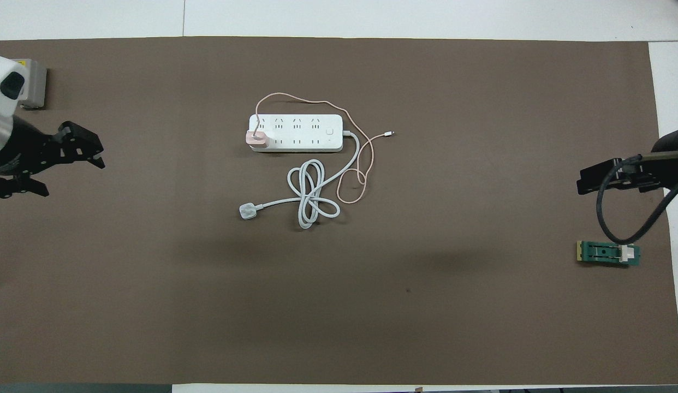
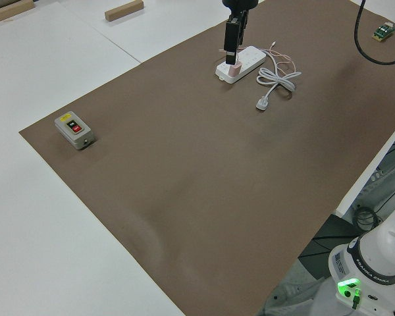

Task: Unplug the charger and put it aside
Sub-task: 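Move both grippers from rest toward the white power strip, then grasp the pink plug with the left gripper while the right gripper holds the strip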

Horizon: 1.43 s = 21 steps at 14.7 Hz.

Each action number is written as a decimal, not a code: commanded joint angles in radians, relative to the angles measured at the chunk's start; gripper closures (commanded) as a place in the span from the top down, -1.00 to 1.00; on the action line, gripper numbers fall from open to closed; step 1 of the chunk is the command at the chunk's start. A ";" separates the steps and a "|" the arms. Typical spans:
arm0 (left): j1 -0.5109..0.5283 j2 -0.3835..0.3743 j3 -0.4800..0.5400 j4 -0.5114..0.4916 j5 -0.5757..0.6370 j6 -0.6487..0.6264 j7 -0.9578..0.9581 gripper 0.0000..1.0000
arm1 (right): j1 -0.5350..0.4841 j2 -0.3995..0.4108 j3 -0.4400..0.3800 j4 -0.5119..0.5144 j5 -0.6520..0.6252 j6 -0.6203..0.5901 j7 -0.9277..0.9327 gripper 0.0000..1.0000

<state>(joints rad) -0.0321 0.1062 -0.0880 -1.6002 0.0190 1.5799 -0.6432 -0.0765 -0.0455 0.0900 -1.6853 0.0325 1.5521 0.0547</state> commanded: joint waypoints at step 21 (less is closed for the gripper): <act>-0.258 0.397 0.010 0.003 -0.014 0.548 -1.260 1.00 | 0.402 0.714 0.007 0.283 0.722 0.628 1.311 1.00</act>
<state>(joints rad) -0.2739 0.5194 -0.0913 -1.5559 0.0126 2.0871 -1.8842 0.3340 0.5991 0.0968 -1.4812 0.6910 2.1857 1.3350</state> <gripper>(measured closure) 0.000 0.000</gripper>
